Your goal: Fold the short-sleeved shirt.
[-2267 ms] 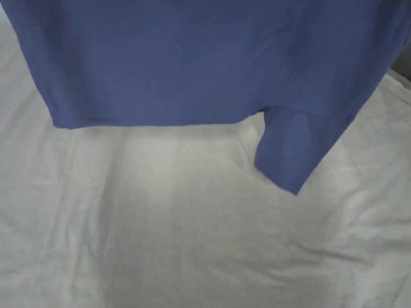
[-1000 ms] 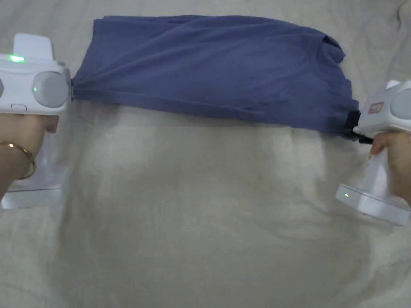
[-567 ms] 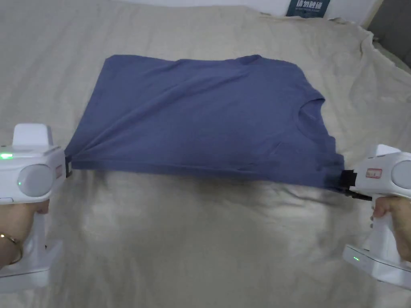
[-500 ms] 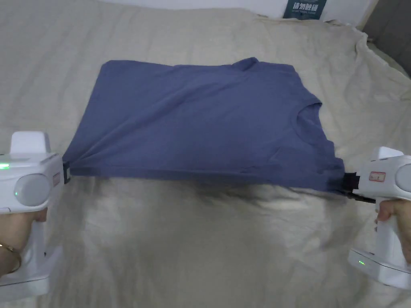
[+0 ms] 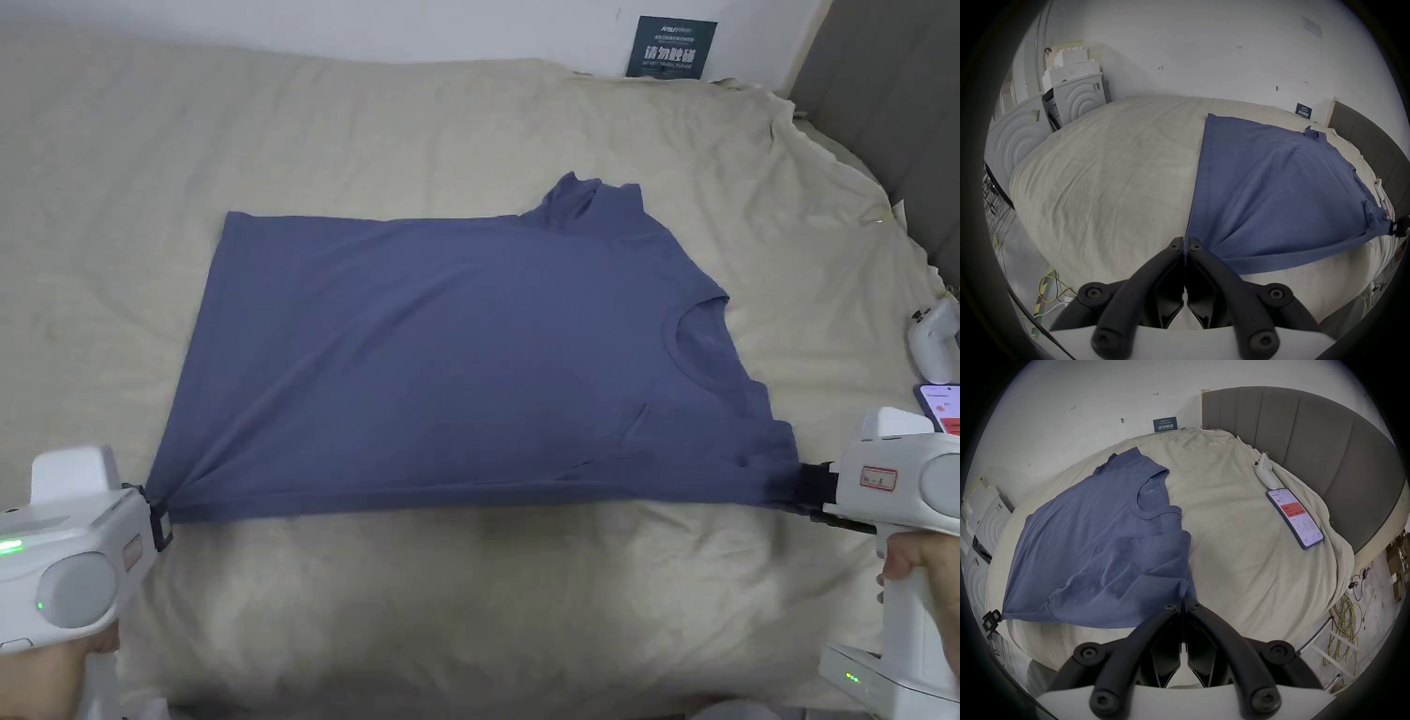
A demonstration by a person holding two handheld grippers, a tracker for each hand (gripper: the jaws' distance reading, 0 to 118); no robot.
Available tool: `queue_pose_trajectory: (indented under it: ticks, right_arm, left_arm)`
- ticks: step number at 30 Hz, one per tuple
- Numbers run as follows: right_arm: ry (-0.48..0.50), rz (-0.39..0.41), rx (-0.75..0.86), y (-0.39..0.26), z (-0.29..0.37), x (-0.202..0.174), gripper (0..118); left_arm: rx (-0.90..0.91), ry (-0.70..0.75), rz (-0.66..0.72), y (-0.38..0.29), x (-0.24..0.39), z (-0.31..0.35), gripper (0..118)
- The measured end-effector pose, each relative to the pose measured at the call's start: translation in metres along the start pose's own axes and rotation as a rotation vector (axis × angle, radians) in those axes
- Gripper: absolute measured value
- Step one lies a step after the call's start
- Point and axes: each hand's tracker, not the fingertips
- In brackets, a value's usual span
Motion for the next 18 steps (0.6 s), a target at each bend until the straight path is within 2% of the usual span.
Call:
queue_pose_trajectory:
  ticks: [7, 14, 15, 16, 17, 18]
  right_arm:
    - [-0.005, 0.057, -0.024, -0.027, 0.002, 0.007, 0]
    - [-0.013, 0.033, -0.068, -0.051, -0.01, 0.009, 0]
    - [-0.017, 0.015, -0.052, -0.053, -0.011, 0.008, 0]
    - [-0.003, -0.006, -0.019, -0.055, -0.011, 0.008, 1]
    - [-0.005, -0.012, -0.009, -0.056, -0.011, 0.008, 5]
    - [-0.011, -0.014, -0.021, -0.057, -0.01, 0.008, 16]
  left_arm:
    - [-0.029, 0.018, -0.028, -0.025, -0.004, 0.005, 0]
    - [-0.066, 0.023, -0.067, -0.032, -0.006, -0.002, 0]
    - [-0.068, 0.033, -0.069, -0.031, -0.005, -0.002, 3]
    - [-0.068, 0.029, -0.075, -0.03, -0.006, -0.002, 15]
    - [-0.068, 0.039, -0.086, -0.029, -0.006, -0.001, 31]
    - [-0.068, 0.05, -0.089, -0.027, -0.01, 0.0, 56]
